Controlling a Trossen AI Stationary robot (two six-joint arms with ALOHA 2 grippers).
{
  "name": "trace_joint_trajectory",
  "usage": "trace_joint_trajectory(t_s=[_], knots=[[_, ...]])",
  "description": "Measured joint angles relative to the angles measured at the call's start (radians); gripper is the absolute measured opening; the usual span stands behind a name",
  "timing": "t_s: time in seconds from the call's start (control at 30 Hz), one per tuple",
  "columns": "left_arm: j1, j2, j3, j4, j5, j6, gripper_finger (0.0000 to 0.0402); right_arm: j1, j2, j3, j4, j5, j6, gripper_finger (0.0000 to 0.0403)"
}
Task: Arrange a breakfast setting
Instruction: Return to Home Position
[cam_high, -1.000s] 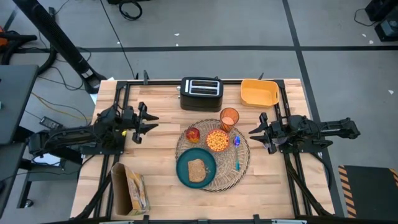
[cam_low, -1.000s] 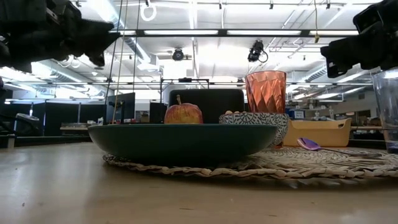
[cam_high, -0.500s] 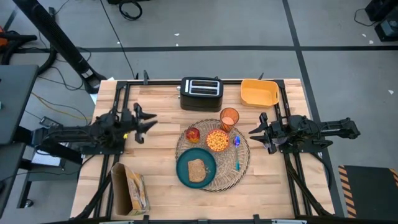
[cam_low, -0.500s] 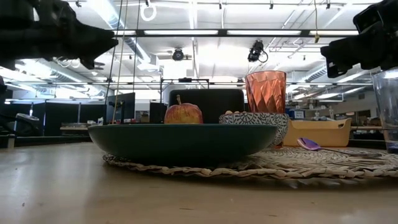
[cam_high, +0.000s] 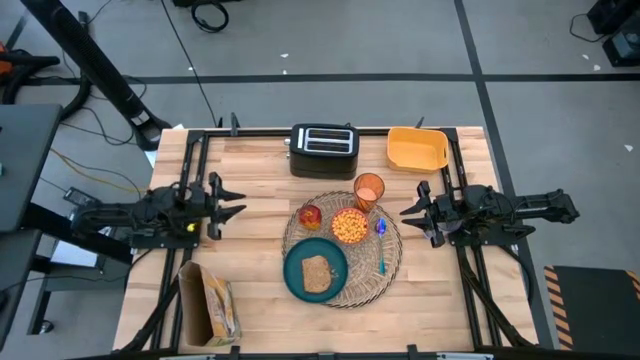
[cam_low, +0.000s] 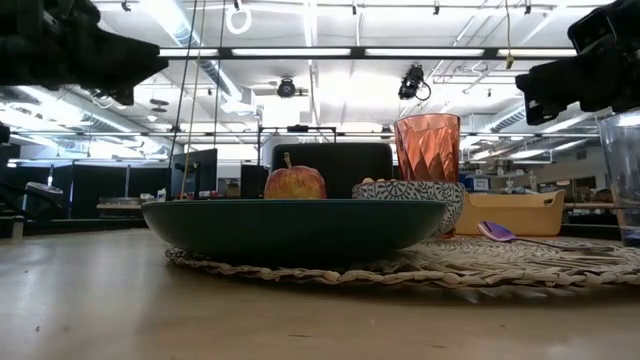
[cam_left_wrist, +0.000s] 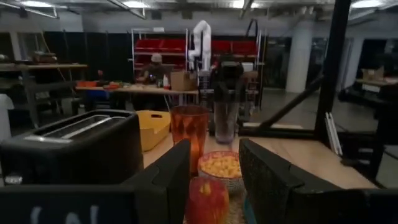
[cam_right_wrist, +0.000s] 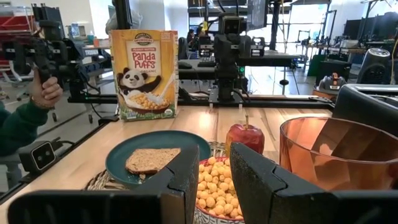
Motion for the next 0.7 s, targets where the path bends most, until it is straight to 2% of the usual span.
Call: trace_joint_trajectory(t_s=[0.1, 0.27, 0.6, 0.7], knots=[[0.000, -0.025, -0.046, -0.031, -0.003, -0.017, 0.0144, 0.000, 0.000, 0.000, 0.000, 0.000, 0.000, 0.0100], [-0.005, -0.024, -0.046, -0.044, -0.005, -0.039, 0.0144, 0.000, 0.000, 0.000, 0.004, 0.000, 0.000, 0.0100], [-0.039, -0.021, -0.046, -0.062, 0.010, 0.024, 0.0144, 0.000, 0.000, 0.000, 0.009, 0.000, 0.000, 0.0100], [-0.039, -0.021, -0.046, -0.069, 0.016, -0.080, 0.0144, 0.000, 0.000, 0.000, 0.009, 0.000, 0.000, 0.0100]])
